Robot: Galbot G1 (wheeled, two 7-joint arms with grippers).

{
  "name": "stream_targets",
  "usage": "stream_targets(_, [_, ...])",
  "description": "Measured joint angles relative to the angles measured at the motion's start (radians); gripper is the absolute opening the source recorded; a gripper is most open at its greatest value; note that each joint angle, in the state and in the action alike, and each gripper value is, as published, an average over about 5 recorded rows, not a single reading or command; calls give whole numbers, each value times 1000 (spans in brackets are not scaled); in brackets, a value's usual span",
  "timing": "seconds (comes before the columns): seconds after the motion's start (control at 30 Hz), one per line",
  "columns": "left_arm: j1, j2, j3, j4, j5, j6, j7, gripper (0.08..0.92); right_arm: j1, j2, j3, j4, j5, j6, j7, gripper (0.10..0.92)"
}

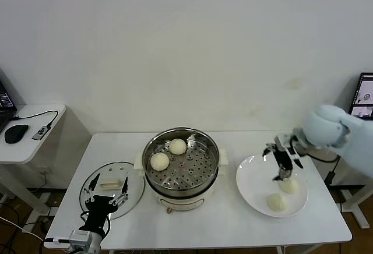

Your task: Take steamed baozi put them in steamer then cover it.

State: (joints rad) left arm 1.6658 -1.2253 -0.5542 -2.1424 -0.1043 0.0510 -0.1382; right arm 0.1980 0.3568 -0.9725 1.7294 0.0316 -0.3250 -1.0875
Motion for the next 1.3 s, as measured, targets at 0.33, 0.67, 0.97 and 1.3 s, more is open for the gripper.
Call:
stream_targets(0.33, [16, -17, -10, -6, 11, -1, -2, 823, -273, -35, 177, -26, -101, 19, 10, 823])
stream_targets(0.67, [15, -19, -6, -3, 17, -2, -2, 823, -397, 1, 238, -82, -136, 31, 30, 823])
stream_targets(0.97, [14, -16, -10, 1, 16, -2, -2, 823, -434, 47, 257, -136, -159, 34, 51, 812])
stream_targets(1.3, [14, -17, -14, 6, 15, -3, -2, 823, -447, 96, 267, -192, -164, 26, 64, 734])
